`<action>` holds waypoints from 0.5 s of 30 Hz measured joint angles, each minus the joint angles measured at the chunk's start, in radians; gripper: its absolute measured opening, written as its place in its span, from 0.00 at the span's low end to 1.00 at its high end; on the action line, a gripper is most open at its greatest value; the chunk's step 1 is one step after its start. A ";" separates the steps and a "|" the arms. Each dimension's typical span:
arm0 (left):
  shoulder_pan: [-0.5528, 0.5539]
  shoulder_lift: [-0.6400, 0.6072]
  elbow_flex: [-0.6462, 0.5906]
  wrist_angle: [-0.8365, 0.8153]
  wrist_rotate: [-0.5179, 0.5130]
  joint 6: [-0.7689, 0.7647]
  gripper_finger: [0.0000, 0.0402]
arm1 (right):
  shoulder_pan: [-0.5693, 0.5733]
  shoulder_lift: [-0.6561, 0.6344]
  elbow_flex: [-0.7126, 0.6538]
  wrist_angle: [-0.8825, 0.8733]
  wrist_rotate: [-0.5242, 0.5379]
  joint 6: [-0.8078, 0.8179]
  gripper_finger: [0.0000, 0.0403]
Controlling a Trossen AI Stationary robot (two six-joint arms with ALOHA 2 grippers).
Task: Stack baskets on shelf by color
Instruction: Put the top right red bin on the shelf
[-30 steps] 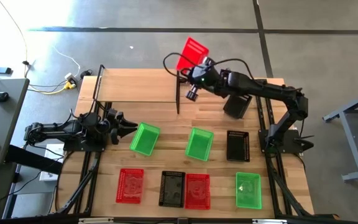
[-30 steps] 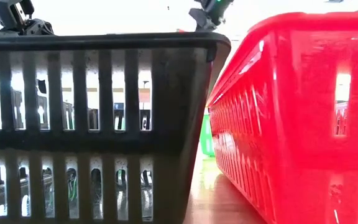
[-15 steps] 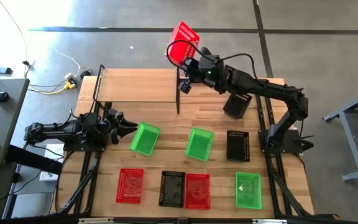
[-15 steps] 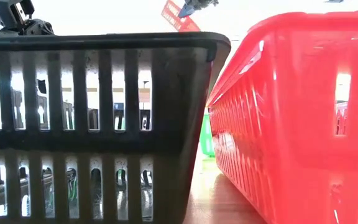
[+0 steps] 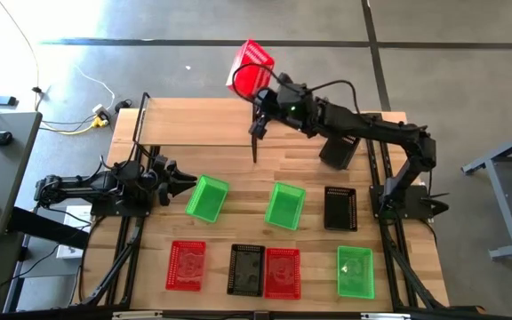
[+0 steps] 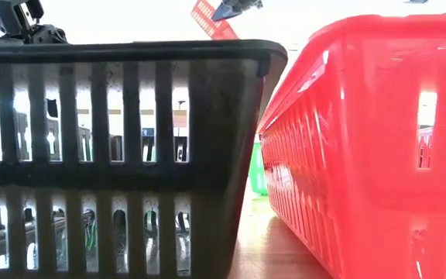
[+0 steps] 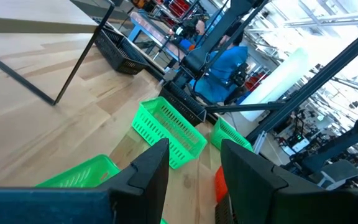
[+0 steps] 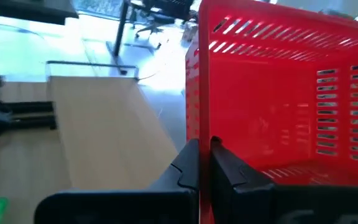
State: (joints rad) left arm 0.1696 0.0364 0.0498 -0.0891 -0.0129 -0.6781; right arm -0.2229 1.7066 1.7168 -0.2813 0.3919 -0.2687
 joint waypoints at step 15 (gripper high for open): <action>0.000 0.035 0.000 0.003 -0.002 0.000 0.34 | 0.031 0.177 0.248 -0.204 -0.003 0.004 0.00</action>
State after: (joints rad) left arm 0.1698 0.0715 0.0499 -0.0861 -0.0145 -0.6777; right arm -0.1916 1.8837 1.9646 -0.4849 0.3893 -0.2647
